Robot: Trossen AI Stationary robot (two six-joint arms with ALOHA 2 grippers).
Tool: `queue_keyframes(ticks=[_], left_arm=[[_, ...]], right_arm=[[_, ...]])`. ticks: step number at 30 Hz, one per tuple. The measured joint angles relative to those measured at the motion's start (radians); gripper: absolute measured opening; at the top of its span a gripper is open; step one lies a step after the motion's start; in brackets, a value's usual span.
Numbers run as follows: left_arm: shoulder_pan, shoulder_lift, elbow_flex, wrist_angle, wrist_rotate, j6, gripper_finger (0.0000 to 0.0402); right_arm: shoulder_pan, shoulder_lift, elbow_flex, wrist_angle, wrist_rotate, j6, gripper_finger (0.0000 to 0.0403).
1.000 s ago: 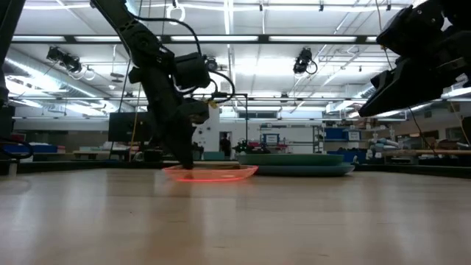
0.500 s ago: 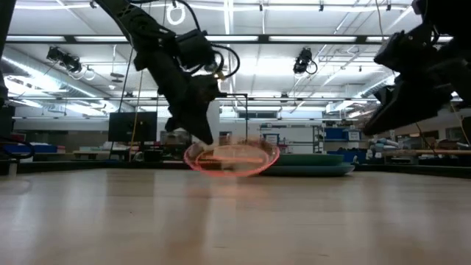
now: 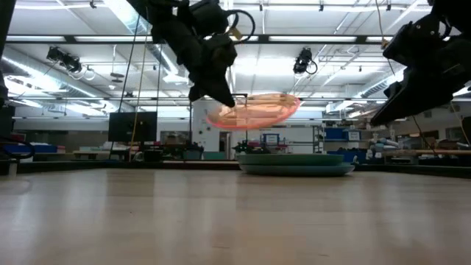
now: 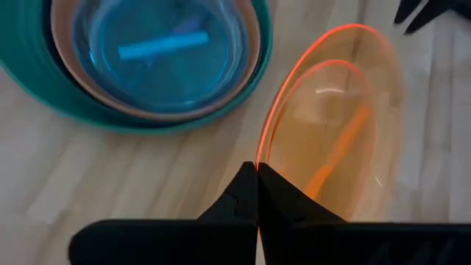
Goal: Stack plastic plates
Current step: Stack the orange plate on the blue plate
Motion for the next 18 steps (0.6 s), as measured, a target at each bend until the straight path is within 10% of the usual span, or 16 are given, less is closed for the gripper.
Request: queue_keyframes(ticks=[18], left_arm=[[0.162, 0.123, 0.042, 0.288, -0.013, 0.021, 0.0000]], right_arm=[[0.030, 0.017, 0.000, 0.042, 0.035, 0.029, 0.0075]])
